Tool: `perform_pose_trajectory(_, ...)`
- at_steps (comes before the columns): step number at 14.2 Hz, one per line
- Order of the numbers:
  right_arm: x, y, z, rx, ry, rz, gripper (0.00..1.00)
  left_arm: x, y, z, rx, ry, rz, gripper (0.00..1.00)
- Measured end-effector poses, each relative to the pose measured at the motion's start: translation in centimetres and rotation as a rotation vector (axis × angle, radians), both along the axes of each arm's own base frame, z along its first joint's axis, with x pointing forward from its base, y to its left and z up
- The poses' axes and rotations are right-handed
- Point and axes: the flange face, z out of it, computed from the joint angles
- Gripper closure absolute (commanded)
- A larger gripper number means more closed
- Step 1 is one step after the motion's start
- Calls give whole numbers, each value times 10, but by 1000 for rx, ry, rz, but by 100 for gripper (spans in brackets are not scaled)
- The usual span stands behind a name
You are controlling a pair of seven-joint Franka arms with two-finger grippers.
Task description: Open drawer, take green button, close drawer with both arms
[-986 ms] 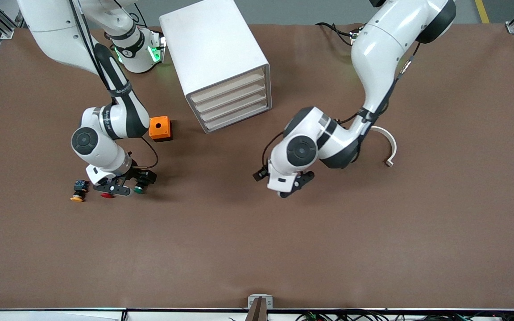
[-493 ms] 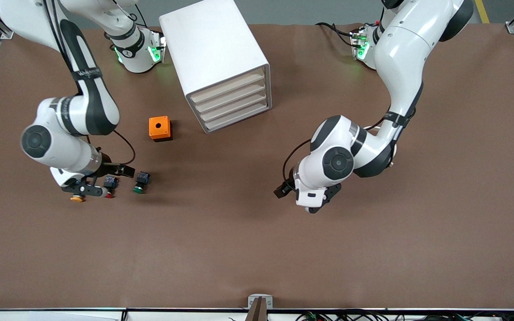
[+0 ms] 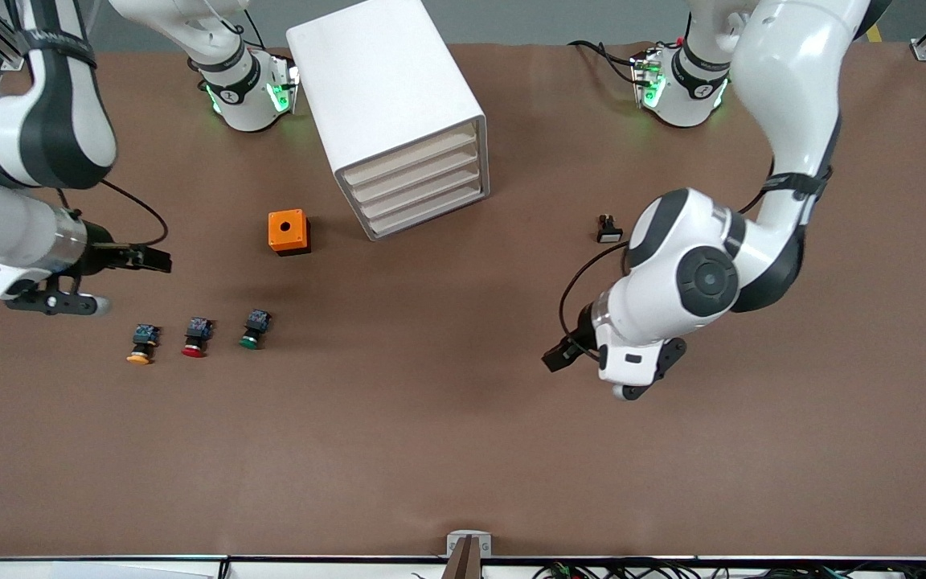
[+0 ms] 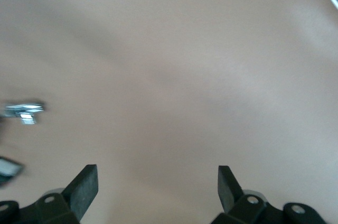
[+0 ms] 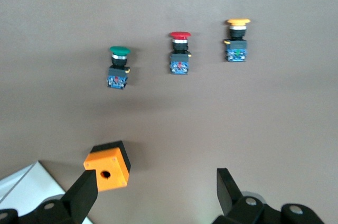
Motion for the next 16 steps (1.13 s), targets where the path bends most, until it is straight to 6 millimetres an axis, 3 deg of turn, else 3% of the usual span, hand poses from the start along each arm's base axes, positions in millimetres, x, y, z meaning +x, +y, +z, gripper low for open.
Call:
perform_pose_trajectory(3,0,-2,58,9,10,38,0,-13,57,57,34,31,-209,0)
perform_pose_trajectory(5,3,2,86,-10,-27,64,0,-21,106,93,38,24,-336,0)
perform_pose_trajectory(7,2,8,115,-50,-45,84,0,-34,157,116,45,7,-420,0)
perform_pose_trajectory(9,-1,14,138,-64,-60,96,0,-53,201,127,57,-1,-483,0)
perform_pose_trajectory(11,-1,15,149,-65,-79,98,0,-75,231,131,68,-1,-534,0)
perform_pose_trajectory(16,-4,25,153,-9,-70,45,0,-100,267,139,88,-33,-592,0)
